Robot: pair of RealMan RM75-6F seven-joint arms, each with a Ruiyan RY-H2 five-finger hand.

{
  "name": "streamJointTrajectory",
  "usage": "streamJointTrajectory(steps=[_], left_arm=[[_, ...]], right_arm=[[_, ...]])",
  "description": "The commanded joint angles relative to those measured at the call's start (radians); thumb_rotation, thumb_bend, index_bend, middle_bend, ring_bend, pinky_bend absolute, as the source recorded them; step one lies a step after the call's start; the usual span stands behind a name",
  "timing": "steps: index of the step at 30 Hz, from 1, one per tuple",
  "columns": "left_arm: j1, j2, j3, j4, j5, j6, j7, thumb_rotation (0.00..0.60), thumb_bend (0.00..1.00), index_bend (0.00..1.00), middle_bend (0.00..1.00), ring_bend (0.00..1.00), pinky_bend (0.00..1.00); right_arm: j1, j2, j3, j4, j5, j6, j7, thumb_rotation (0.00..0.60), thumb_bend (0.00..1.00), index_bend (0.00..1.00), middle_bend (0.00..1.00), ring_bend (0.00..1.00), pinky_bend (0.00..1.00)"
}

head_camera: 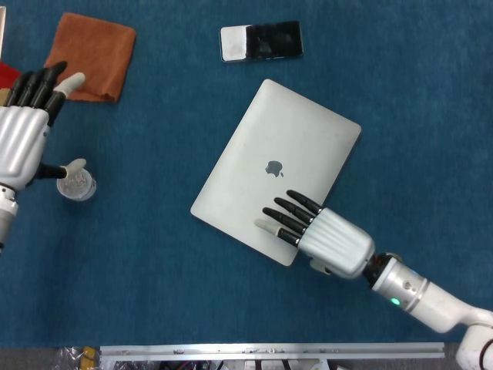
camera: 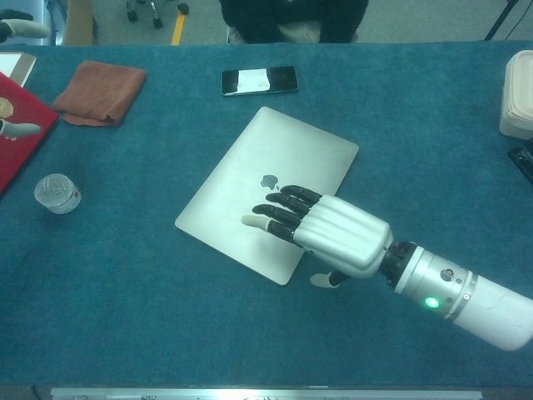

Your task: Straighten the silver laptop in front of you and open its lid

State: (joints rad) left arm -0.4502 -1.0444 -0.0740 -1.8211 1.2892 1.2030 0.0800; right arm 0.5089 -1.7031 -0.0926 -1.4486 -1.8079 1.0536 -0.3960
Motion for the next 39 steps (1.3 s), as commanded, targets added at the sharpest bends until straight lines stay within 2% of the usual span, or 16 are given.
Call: streamJointTrajectory(steps=[1, 13, 30, 39], left_arm=[[0.006, 0.004, 0.000, 0.007, 0.008, 0.000, -0.012, 0.600, 0.14, 0.09, 0.00, 0.00, 0.00], [0.026, 0.012, -0.008, 0.040, 0.030, -0.003, -0.062, 0.600, 0.14, 0.09, 0.00, 0.00, 0.00], [0.045, 0.021, -0.020, 0.067, 0.049, 0.004, -0.089, 0.600, 0.14, 0.09, 0.00, 0.00, 0.00], [0.053, 0.027, -0.028, 0.076, 0.054, 0.008, -0.099, 0.600, 0.14, 0.09, 0.00, 0.00, 0.00]], right_arm=[[0.007, -0.024, 0.007, 0.018, 0.007, -0.008, -0.011, 0.600, 0.09, 0.00, 0.09, 0.00, 0.08], [0.030, -0.094, 0.022, 0.066, 0.030, -0.030, -0.041, 0.600, 0.09, 0.00, 0.09, 0.00, 0.08], [0.076, -0.200, 0.075, 0.150, 0.068, -0.043, -0.071, 0.600, 0.09, 0.00, 0.09, 0.00, 0.08], [0.106, -0.291, 0.112, 0.222, 0.090, -0.041, -0.082, 0.600, 0.09, 0.00, 0.09, 0.00, 0.08]])
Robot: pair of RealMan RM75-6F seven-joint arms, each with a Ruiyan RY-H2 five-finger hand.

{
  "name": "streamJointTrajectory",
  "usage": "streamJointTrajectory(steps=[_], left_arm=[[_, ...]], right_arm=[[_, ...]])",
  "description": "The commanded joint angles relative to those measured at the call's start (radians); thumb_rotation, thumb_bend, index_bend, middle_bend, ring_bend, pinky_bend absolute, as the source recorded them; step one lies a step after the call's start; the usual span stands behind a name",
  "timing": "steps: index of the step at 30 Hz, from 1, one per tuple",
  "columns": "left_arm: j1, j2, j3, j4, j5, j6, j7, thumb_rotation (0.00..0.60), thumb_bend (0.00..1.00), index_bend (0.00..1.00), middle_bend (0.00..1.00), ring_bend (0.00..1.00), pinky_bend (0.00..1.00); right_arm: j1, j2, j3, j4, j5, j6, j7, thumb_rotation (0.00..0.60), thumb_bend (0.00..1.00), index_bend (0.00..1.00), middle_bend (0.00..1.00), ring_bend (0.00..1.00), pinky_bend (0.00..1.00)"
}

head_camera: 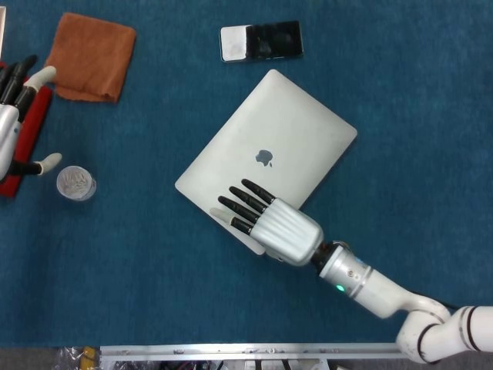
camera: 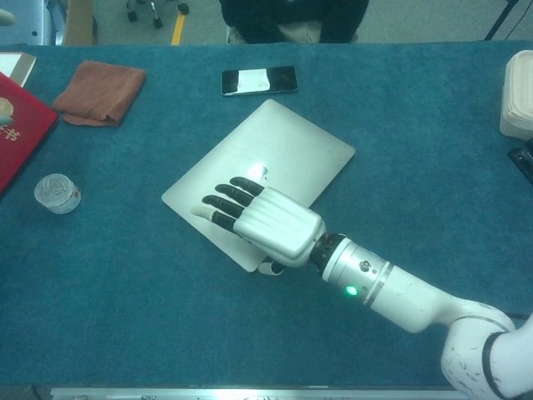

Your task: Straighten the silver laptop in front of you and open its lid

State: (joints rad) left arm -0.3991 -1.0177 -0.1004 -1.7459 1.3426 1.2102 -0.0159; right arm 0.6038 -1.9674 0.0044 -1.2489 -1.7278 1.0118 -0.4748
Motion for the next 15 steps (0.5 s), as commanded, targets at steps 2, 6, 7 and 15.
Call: streamJointTrajectory(steps=[2, 6, 7, 15], left_arm=[[0.003, 0.002, -0.002, 0.003, 0.000, 0.001, -0.006, 0.600, 0.14, 0.09, 0.00, 0.00, 0.00], [0.005, 0.005, -0.005, 0.008, 0.001, -0.002, -0.011, 0.600, 0.14, 0.09, 0.00, 0.00, 0.00], [0.005, 0.005, -0.006, 0.009, 0.001, -0.002, -0.012, 0.600, 0.14, 0.09, 0.00, 0.00, 0.00], [0.004, 0.009, -0.014, 0.009, -0.004, -0.009, -0.014, 0.600, 0.14, 0.09, 0.00, 0.00, 0.00]], right_arm=[[0.017, -0.046, 0.026, 0.039, 0.015, 0.004, -0.004, 0.600, 0.09, 0.00, 0.09, 0.00, 0.08], [0.037, -0.090, 0.051, 0.082, 0.025, 0.007, -0.005, 0.600, 0.09, 0.00, 0.09, 0.00, 0.08], [0.041, -0.099, 0.056, 0.092, 0.028, 0.008, -0.007, 0.600, 0.09, 0.00, 0.09, 0.00, 0.08], [0.073, -0.167, 0.100, 0.136, 0.067, 0.003, -0.014, 0.600, 0.09, 0.00, 0.09, 0.00, 0.08]])
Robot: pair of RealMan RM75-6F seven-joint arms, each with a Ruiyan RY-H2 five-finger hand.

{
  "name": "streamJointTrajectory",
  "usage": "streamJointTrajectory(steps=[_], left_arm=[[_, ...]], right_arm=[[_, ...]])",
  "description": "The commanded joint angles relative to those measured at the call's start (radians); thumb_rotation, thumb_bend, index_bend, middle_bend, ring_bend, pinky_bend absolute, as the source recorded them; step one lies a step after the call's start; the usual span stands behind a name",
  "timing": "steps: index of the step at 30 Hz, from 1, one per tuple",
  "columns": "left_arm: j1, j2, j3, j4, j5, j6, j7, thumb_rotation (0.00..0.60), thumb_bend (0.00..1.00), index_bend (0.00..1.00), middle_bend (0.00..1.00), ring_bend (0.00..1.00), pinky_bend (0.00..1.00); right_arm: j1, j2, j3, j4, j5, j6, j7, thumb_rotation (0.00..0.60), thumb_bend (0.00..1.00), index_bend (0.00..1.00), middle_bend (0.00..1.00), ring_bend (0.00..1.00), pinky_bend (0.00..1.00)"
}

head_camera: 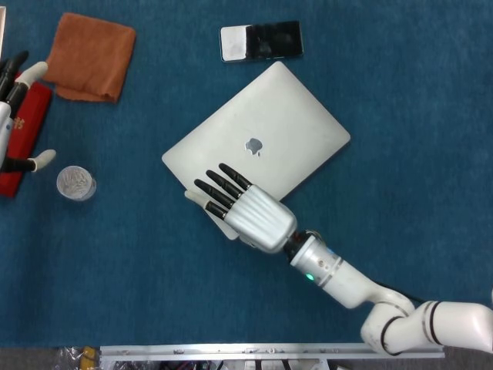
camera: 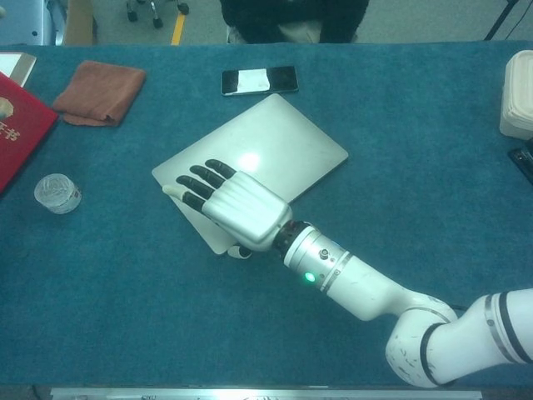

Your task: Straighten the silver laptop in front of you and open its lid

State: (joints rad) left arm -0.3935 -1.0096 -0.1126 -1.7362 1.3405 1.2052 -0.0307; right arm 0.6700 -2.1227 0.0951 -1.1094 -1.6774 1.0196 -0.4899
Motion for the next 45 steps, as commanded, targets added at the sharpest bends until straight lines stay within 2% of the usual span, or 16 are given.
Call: streamJointTrajectory(steps=[1, 5, 12, 16, 23, 31, 34, 38, 45], left_arm=[[-0.002, 0.003, -0.003, -0.003, -0.002, -0.004, 0.001, 0.600, 0.14, 0.09, 0.00, 0.00, 0.00], [0.001, 0.012, -0.003, -0.013, 0.003, -0.002, 0.002, 0.600, 0.14, 0.09, 0.00, 0.00, 0.00], [-0.001, 0.021, -0.003, -0.037, 0.003, -0.013, 0.012, 0.600, 0.14, 0.09, 0.00, 0.00, 0.00], [-0.008, 0.026, -0.003, -0.057, -0.004, -0.034, 0.011, 0.600, 0.14, 0.09, 0.00, 0.00, 0.00], [-0.034, 0.023, -0.007, -0.088, -0.019, -0.074, 0.051, 0.600, 0.14, 0.09, 0.00, 0.00, 0.00], [-0.045, 0.011, -0.007, -0.102, -0.039, -0.085, 0.094, 0.600, 0.14, 0.10, 0.00, 0.00, 0.00], [-0.041, 0.017, -0.005, -0.104, -0.043, -0.083, 0.091, 0.587, 0.14, 0.10, 0.00, 0.00, 0.00], [-0.032, 0.028, -0.002, -0.108, -0.038, -0.073, 0.083, 0.553, 0.14, 0.10, 0.00, 0.00, 0.00], [-0.014, 0.046, 0.001, -0.107, -0.029, -0.053, 0.057, 0.524, 0.14, 0.10, 0.00, 0.00, 0.00]], right_arm=[[0.008, -0.010, 0.010, -0.013, 0.021, -0.007, 0.001, 0.600, 0.09, 0.00, 0.09, 0.00, 0.08], [-0.006, 0.032, 0.015, -0.105, 0.073, -0.030, 0.017, 0.600, 0.09, 0.00, 0.09, 0.00, 0.08], [-0.030, 0.163, 0.047, -0.318, 0.192, -0.072, -0.011, 0.600, 0.09, 0.00, 0.09, 0.00, 0.08], [-0.041, 0.233, 0.063, -0.387, 0.229, -0.059, -0.032, 0.600, 0.09, 0.00, 0.09, 0.00, 0.08], [-0.057, 0.331, 0.089, -0.446, 0.291, -0.034, -0.017, 0.600, 0.09, 0.00, 0.09, 0.00, 0.08], [-0.018, 0.395, 0.147, -0.459, 0.398, -0.097, 0.050, 0.600, 0.10, 0.00, 0.09, 0.00, 0.08], [0.012, 0.412, 0.171, -0.456, 0.440, -0.131, 0.060, 0.600, 0.17, 0.00, 0.09, 0.00, 0.08], [0.058, 0.421, 0.196, -0.439, 0.497, -0.178, 0.059, 0.600, 0.37, 0.00, 0.09, 0.00, 0.08], [0.163, 0.397, 0.235, -0.357, 0.615, -0.260, 0.041, 0.600, 0.61, 0.00, 0.10, 0.00, 0.08]])
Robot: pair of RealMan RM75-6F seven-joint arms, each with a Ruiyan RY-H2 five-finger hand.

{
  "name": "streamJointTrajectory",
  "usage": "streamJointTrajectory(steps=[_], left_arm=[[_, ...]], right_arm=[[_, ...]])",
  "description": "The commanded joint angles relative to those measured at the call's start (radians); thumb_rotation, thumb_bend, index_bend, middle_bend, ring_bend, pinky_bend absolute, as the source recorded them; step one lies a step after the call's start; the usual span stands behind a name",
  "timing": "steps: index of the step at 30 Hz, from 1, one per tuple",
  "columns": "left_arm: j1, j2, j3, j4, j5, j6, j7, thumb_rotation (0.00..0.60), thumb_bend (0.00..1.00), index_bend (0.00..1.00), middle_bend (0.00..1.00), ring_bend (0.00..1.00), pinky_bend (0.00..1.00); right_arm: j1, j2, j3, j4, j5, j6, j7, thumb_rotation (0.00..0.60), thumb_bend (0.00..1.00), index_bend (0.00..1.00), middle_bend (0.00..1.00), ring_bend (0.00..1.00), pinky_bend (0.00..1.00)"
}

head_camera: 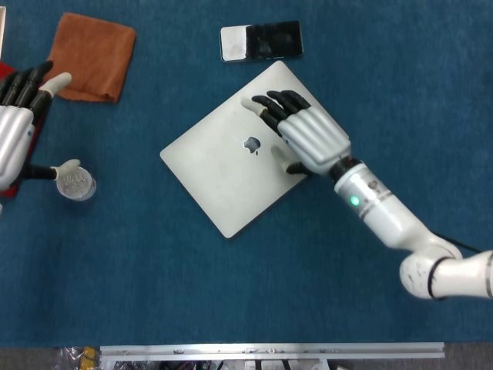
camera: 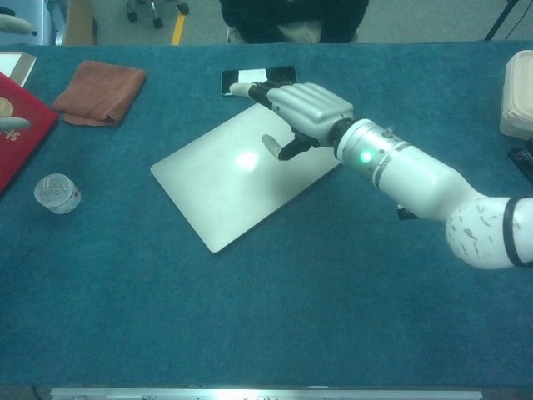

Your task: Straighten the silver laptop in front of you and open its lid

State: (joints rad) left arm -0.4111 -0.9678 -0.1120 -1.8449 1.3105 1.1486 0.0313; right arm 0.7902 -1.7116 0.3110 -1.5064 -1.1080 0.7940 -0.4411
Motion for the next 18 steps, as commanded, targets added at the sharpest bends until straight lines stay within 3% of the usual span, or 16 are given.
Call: streamJointTrajectory(steps=[1, 9, 18], left_arm=[[0.006, 0.007, 0.001, 0.003, 0.001, 0.005, -0.010, 0.518, 0.14, 0.10, 0.00, 0.00, 0.00], [0.017, 0.014, -0.005, 0.027, -0.008, 0.011, -0.047, 0.499, 0.14, 0.10, 0.00, 0.00, 0.00], [0.023, 0.014, -0.013, 0.055, -0.020, 0.013, -0.076, 0.484, 0.14, 0.10, 0.00, 0.00, 0.00]], right_arm=[[0.063, -0.021, 0.025, 0.058, 0.066, -0.050, -0.011, 0.600, 0.65, 0.00, 0.10, 0.00, 0.08], [0.202, -0.090, 0.055, 0.218, 0.187, -0.115, -0.026, 0.600, 0.93, 0.00, 0.13, 0.00, 0.08], [0.308, -0.187, 0.051, 0.408, 0.236, -0.143, -0.014, 0.600, 0.96, 0.00, 0.22, 0.00, 0.08]])
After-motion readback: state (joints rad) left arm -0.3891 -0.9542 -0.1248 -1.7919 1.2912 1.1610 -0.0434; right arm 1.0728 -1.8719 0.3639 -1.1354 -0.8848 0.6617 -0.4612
